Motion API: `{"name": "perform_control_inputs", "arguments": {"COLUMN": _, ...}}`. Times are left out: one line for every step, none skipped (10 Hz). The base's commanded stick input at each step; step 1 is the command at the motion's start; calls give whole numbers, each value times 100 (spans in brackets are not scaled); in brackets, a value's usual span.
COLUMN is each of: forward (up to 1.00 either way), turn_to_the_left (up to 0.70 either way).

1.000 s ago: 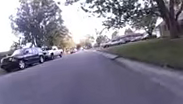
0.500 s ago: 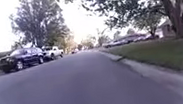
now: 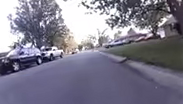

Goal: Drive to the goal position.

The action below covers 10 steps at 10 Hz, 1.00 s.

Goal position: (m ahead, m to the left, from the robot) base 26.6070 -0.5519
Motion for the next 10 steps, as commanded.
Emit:
{"name": "perform_control_inputs", "arguments": {"forward": 100, "turn_to_the_left": 0}}
{"name": "perform_control_inputs", "arguments": {"forward": 100, "turn_to_the_left": 0}}
{"name": "perform_control_inputs", "arguments": {"forward": 100, "turn_to_the_left": -3}}
{"name": "perform_control_inputs", "arguments": {"forward": 100, "turn_to_the_left": -19}}
{"name": "perform_control_inputs", "arguments": {"forward": 100, "turn_to_the_left": -37}}
{"name": "perform_control_inputs", "arguments": {"forward": 100, "turn_to_the_left": -3}}
{"name": "perform_control_inputs", "arguments": {"forward": 100, "turn_to_the_left": 0}}
{"name": "perform_control_inputs", "arguments": {"forward": 100, "turn_to_the_left": 0}}
{"name": "perform_control_inputs", "arguments": {"forward": 100, "turn_to_the_left": 0}}
{"name": "perform_control_inputs", "arguments": {"forward": 100, "turn_to_the_left": 0}}
